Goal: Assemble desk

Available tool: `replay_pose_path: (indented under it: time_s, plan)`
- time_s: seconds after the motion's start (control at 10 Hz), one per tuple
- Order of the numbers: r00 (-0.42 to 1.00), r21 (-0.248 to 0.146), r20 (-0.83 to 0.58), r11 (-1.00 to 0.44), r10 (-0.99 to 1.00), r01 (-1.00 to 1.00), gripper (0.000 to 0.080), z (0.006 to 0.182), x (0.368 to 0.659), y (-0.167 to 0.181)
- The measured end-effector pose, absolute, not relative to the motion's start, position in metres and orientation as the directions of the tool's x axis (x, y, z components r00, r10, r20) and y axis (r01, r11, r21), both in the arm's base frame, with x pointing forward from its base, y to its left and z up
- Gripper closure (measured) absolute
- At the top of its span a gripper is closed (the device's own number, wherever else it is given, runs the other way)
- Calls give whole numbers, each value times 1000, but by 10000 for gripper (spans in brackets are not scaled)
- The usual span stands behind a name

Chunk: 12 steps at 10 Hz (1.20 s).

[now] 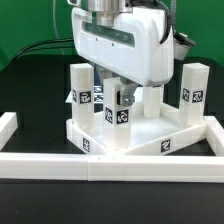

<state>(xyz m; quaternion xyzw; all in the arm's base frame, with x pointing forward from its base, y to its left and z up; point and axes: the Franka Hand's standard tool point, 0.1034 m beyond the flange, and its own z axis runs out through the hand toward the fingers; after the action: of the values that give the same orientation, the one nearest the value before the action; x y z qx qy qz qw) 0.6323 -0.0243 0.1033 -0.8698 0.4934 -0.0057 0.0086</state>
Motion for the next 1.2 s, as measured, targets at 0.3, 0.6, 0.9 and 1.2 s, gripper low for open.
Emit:
replay_pose_path:
  time_s: [0.3, 0.6, 0.9, 1.2]
  plan:
    - [714, -22, 13, -714, -700, -700, 160, 104, 634, -19]
    - [912, -19, 23, -912, -410, -409, 151, 106, 635, -19]
    - [988, -12, 36, -989, -151, -150, 151, 107, 636, -19]
    - [998, -1, 38, -998, 58, 58, 151, 107, 636, -22]
